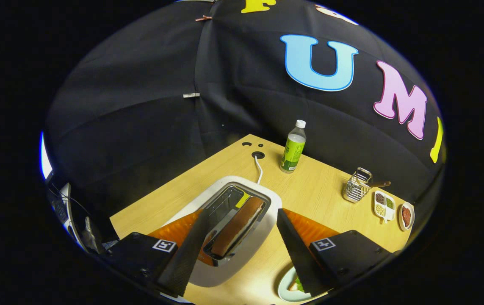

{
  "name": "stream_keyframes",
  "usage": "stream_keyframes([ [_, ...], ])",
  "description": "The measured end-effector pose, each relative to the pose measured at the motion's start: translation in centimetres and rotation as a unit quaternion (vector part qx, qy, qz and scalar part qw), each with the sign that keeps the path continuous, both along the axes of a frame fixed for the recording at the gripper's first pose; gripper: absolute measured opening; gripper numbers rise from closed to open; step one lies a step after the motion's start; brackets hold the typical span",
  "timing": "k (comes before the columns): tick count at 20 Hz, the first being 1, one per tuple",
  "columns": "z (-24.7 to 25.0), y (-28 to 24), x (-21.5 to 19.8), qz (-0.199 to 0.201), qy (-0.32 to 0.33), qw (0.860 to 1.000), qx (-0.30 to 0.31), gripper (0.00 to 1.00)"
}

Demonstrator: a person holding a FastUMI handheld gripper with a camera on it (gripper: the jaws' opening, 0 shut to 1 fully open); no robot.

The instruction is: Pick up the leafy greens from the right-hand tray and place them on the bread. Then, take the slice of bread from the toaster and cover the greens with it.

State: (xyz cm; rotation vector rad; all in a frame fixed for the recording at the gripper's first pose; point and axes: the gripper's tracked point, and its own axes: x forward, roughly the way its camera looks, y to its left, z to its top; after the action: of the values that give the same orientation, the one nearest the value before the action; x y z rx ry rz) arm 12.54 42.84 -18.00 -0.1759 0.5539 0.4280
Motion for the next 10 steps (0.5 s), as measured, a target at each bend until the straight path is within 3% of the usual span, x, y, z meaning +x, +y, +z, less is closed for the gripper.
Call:
stream_keyframes([
  [2,-0.4,0.5,0.4,-0.002,0.004,1.0,0.005,0.99],
  [4,-0.6,1.0,0.4,-0.002,0.009,1.0,0.009,0.92],
  [6,-0.8,1.0,0.7,-0.003,0.007,1.0,0.0,0.79],
  [10,-0.4,0.6,1.2,-0.022,-0.004,1.0,0.001,0.42],
])
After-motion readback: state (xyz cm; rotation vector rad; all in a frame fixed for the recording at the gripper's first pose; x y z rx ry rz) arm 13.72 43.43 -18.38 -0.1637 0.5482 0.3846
